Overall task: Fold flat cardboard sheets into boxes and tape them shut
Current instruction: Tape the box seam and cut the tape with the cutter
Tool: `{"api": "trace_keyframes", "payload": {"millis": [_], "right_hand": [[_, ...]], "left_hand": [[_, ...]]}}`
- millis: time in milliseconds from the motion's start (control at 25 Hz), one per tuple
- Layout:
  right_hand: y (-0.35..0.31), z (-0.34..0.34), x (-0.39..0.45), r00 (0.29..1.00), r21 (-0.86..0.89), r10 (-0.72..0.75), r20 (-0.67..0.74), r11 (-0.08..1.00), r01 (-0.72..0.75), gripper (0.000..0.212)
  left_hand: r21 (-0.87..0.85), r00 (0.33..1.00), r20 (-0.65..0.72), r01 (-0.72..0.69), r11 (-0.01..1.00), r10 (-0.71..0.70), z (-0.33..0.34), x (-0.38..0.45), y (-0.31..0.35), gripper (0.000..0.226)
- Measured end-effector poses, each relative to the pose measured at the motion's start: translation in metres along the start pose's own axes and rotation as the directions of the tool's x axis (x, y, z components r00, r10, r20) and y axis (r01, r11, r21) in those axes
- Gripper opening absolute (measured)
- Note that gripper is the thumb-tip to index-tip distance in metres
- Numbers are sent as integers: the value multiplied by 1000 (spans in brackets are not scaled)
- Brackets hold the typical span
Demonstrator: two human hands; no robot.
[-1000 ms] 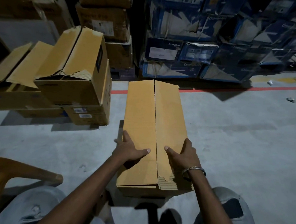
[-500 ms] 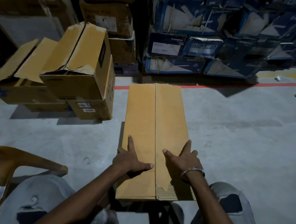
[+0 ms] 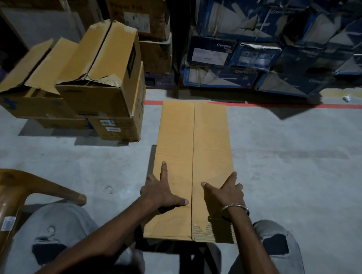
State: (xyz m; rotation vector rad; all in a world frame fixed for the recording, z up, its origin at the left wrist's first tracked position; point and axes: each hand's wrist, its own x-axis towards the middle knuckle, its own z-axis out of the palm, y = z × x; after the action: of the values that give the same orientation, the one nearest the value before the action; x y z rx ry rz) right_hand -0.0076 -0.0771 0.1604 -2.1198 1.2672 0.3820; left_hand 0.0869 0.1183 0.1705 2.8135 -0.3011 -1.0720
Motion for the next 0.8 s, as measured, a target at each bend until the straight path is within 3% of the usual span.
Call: {"api": "trace_keyframes", "payload": {"millis": [120, 200, 360, 520, 640, 800], "right_hand": [[-10, -16, -15, 1000, 115, 4, -14, 993, -2, 125], [-22, -26, -32, 993, 124, -25, -116, 991, 40, 123], [-82, -17, -95, 895, 194, -301, -330, 906, 377, 97], [-182, 37, -169, 739, 248, -598, -311, 699, 670, 91], [-250, 98, -228, 663, 276, -734, -146, 614, 740, 85], [-307, 198, -294, 485, 166, -820, 305, 547, 820, 67]], "left_hand": [[-65, 999, 16, -33, 997, 34, -18, -16, -8, 159], [-66, 991, -85, -112, 992, 106, -33, -32, -8, 148], [-159, 914, -350, -276, 948, 207, -70, -84, -24, 127], [-221, 765, -639, -280, 934, 78, -104, -132, -121, 98], [-283, 758, -647, -138, 949, -83, -108, -149, -248, 82], [-273, 684, -683, 85, 958, -255, -95, -173, -393, 58]]}}
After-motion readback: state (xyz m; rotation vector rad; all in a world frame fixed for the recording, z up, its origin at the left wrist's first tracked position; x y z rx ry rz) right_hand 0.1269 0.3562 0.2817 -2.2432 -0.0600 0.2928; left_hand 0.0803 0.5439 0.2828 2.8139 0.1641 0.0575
